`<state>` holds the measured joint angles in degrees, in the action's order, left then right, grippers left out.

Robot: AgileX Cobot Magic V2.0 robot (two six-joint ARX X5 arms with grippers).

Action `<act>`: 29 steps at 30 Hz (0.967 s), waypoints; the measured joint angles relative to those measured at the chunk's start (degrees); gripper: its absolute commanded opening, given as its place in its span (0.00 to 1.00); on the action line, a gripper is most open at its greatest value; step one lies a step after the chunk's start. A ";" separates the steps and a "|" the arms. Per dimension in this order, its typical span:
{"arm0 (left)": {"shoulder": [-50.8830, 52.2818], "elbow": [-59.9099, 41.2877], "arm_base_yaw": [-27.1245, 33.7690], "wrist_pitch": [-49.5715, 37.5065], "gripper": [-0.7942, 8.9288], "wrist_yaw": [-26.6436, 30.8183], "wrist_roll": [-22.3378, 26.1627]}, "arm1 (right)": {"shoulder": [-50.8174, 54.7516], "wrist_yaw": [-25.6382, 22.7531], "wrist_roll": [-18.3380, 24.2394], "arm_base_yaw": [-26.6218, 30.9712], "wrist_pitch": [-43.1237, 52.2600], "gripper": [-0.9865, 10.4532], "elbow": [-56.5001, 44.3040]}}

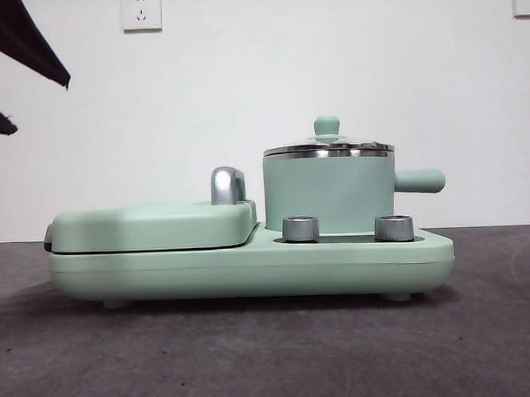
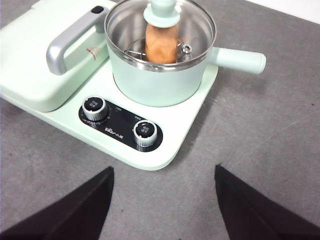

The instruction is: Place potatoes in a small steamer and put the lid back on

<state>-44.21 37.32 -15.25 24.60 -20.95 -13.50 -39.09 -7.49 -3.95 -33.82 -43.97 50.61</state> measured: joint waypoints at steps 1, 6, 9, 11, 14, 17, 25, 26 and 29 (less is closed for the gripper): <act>0.00 0.00 0.00 0.35 0.22 0.00 -0.15 | 0.11 0.02 -0.04 0.00 -0.02 0.12 0.00; -0.02 0.00 0.00 0.11 0.09 0.00 -0.96 | 0.11 -0.02 -0.31 -0.02 0.31 0.10 0.00; 0.00 0.00 0.00 0.79 0.09 0.00 -1.05 | 0.11 -0.02 -0.31 -0.04 0.63 0.10 0.00; 0.00 0.00 0.00 0.61 0.09 0.00 -1.09 | 0.11 -0.02 -0.31 -0.04 0.96 0.10 0.00; 0.00 0.00 0.00 0.48 0.09 0.00 -1.11 | 0.11 -0.02 -0.31 -0.04 0.96 0.10 0.00; 0.00 0.00 0.00 0.46 0.09 0.00 -1.11 | 0.11 -0.02 -0.31 -0.04 0.96 0.10 0.00; 3.65 -1.90 0.96 -2.14 0.09 2.14 3.89 | 0.11 -0.02 -0.31 -0.04 0.96 0.10 0.00; 5.90 -3.78 1.77 -4.22 0.09 3.15 5.51 | 0.11 -0.02 -0.31 -0.04 0.96 0.10 0.00; 14.71 -12.90 6.01 -12.90 0.09 6.58 8.63 | 0.11 -0.02 -0.31 -0.04 0.96 0.10 0.00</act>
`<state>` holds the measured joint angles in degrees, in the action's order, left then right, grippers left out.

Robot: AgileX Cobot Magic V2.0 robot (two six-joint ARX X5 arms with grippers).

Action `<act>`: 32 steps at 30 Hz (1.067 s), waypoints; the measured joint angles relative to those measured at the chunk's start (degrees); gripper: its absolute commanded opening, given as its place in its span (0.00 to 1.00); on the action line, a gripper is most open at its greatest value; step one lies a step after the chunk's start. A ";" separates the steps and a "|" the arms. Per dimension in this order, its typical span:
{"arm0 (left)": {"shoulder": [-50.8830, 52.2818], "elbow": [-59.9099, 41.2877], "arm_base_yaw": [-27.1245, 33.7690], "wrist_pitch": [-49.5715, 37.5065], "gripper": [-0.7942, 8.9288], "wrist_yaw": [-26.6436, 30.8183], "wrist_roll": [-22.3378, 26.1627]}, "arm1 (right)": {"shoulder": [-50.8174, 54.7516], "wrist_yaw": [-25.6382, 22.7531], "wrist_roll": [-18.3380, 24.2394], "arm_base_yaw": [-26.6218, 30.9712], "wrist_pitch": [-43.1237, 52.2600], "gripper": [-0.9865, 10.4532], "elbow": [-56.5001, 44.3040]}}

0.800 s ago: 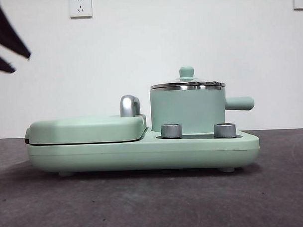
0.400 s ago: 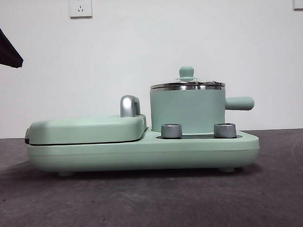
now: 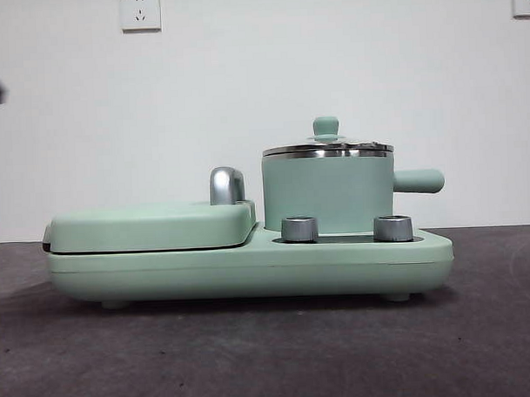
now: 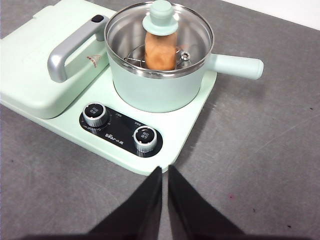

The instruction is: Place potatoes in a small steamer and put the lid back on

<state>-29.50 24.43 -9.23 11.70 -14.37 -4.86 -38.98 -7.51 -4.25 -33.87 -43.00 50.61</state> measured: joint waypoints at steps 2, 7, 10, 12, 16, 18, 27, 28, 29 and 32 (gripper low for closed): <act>7.72 -8.31 3.56 -6.25 0.09 4.79 1.22 | 0.00 0.00 0.00 0.00 0.00 0.10 0.00; 24.41 -22.75 7.39 -7.04 0.09 13.20 2.25 | 0.00 0.00 0.00 0.00 0.00 0.10 0.00; 29.44 -22.58 8.31 -3.54 0.09 13.38 2.51 | -0.04 0.00 0.00 0.00 0.00 0.10 0.00; 29.22 -22.58 8.39 -2.60 0.09 13.53 2.49 | 0.02 0.00 0.00 0.00 0.11 0.10 0.00; 29.20 -22.58 8.37 -1.64 0.09 13.53 2.51 | 0.00 0.00 0.00 0.00 0.46 0.10 0.00; 29.20 -22.58 8.37 -1.64 0.09 13.53 2.51 | 0.02 0.00 0.00 0.00 0.48 0.10 0.00; 29.20 -22.58 8.37 -1.64 0.09 13.53 2.51 | 0.02 -0.04 0.07 0.00 0.48 0.10 0.00; 29.20 -22.58 8.37 -1.64 0.09 13.53 2.51 | 0.02 -0.13 0.26 0.00 0.50 0.10 0.00; 29.20 -22.58 8.37 -1.64 0.09 13.53 2.51 | 0.24 -0.37 0.85 0.02 0.70 0.10 -0.02; 29.20 -22.58 8.37 -1.64 0.09 13.53 2.51 | 3.15 -1.09 1.79 1.73 4.92 0.10 -2.36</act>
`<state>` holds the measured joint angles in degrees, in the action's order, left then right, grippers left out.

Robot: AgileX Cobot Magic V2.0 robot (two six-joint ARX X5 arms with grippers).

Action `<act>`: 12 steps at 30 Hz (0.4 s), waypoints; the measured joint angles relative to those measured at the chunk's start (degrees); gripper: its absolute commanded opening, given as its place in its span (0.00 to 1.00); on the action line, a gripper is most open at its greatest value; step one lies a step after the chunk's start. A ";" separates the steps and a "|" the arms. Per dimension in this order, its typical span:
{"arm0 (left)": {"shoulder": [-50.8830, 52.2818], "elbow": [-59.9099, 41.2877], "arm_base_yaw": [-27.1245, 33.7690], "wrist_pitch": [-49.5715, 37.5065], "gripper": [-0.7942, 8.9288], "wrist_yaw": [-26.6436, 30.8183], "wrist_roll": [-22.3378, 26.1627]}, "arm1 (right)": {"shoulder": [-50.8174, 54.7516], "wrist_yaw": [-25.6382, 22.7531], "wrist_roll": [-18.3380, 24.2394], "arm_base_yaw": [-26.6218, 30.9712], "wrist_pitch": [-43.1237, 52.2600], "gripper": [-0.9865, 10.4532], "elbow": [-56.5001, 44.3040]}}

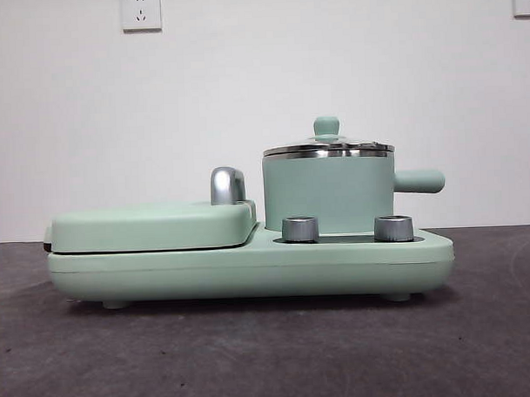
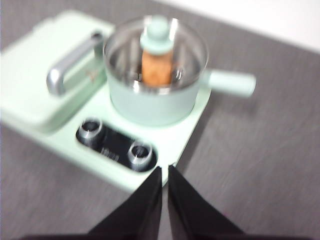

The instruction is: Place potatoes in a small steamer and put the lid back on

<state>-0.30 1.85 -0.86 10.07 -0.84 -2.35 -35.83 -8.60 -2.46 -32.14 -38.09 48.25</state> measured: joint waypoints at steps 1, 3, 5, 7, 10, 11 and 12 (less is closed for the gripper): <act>0.00 0.00 0.00 0.00 0.09 0.00 0.00 | 1.99 0.04 0.42 1.49 2.10 0.10 -2.01; 0.00 0.00 0.00 0.00 0.09 0.00 0.00 | 7.52 1.60 0.83 6.29 7.43 0.10 -8.90; 0.00 0.00 0.00 0.00 0.09 0.00 0.00 | 13.53 3.89 0.98 10.93 12.52 0.10 -16.81; 0.00 0.00 0.00 0.00 0.09 0.00 0.00 | 20.50 5.73 1.49 16.09 18.53 0.10 -26.58; 0.00 0.00 0.00 0.00 0.09 0.00 0.00 | 29.42 7.04 2.27 22.12 23.71 0.10 -38.05; 0.00 0.00 0.00 0.00 0.09 0.00 0.00 | 31.85 7.89 2.40 23.89 24.20 0.10 -41.03; 0.00 0.00 0.00 0.00 0.09 0.00 0.00 | 33.68 8.59 2.51 25.31 24.20 0.10 -43.23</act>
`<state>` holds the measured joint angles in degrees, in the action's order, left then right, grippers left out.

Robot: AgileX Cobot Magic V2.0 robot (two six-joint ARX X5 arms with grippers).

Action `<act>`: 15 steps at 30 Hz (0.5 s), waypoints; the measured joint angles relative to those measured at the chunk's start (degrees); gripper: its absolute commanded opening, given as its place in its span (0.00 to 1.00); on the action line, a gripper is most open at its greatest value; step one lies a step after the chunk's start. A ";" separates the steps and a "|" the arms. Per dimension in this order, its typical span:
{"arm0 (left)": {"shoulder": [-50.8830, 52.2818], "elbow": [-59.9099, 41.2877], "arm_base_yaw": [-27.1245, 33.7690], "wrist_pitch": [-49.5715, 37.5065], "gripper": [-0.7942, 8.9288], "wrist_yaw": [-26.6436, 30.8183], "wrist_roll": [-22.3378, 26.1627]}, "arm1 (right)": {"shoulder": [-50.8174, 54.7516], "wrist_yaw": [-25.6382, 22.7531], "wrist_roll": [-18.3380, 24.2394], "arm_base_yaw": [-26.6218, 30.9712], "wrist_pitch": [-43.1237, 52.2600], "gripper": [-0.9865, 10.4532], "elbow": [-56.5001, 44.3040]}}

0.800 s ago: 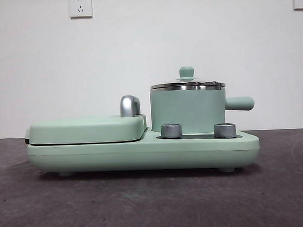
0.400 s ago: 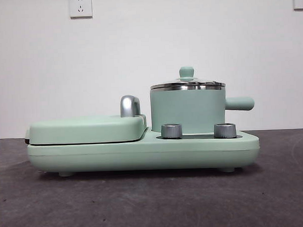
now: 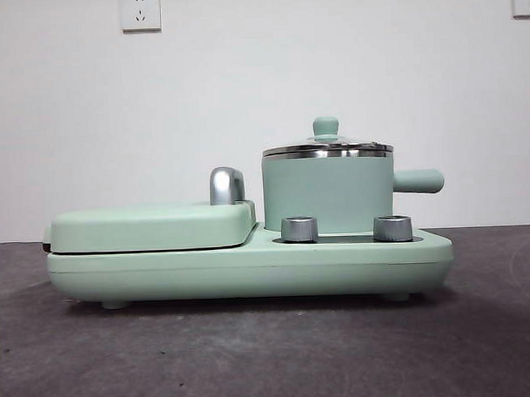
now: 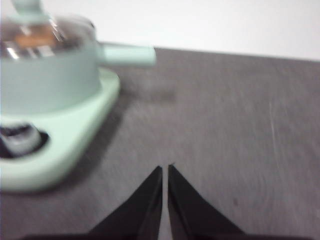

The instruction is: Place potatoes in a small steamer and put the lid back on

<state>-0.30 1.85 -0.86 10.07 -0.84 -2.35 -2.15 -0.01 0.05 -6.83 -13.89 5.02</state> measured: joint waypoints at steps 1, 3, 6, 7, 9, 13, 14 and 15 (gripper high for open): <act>0.00 0.00 0.00 0.00 0.09 0.00 0.00 | 1.31 0.24 0.07 1.01 0.07 0.10 -1.53; 0.00 0.00 0.00 -0.02 0.09 -0.02 0.00 | 1.75 0.37 0.17 2.49 2.80 0.10 -3.10; 0.00 0.00 0.00 -0.02 0.09 -0.02 0.00 | 1.88 0.50 0.17 2.95 3.58 0.10 -3.82; 0.00 0.00 0.00 -0.02 0.09 -0.02 0.00 | 1.84 0.39 0.17 2.95 3.58 0.10 -3.85; 0.00 0.00 0.00 -0.02 0.09 -0.02 0.00 | 1.90 0.28 0.17 2.95 3.65 0.10 -3.85; 0.00 0.00 0.00 -0.02 0.09 -0.02 0.00 | 1.90 0.26 0.17 2.95 3.91 0.10 -3.89; 0.00 0.00 0.00 -0.02 0.09 -0.02 0.00 | 1.90 0.24 0.17 2.95 4.00 0.10 -3.91; 0.00 0.00 0.00 -0.02 0.09 -0.02 0.00 | 1.90 0.22 0.17 2.95 4.20 0.10 -3.98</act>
<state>-0.30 1.85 -0.86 10.04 -0.86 -2.35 -0.25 0.21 0.23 -3.88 -9.69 1.04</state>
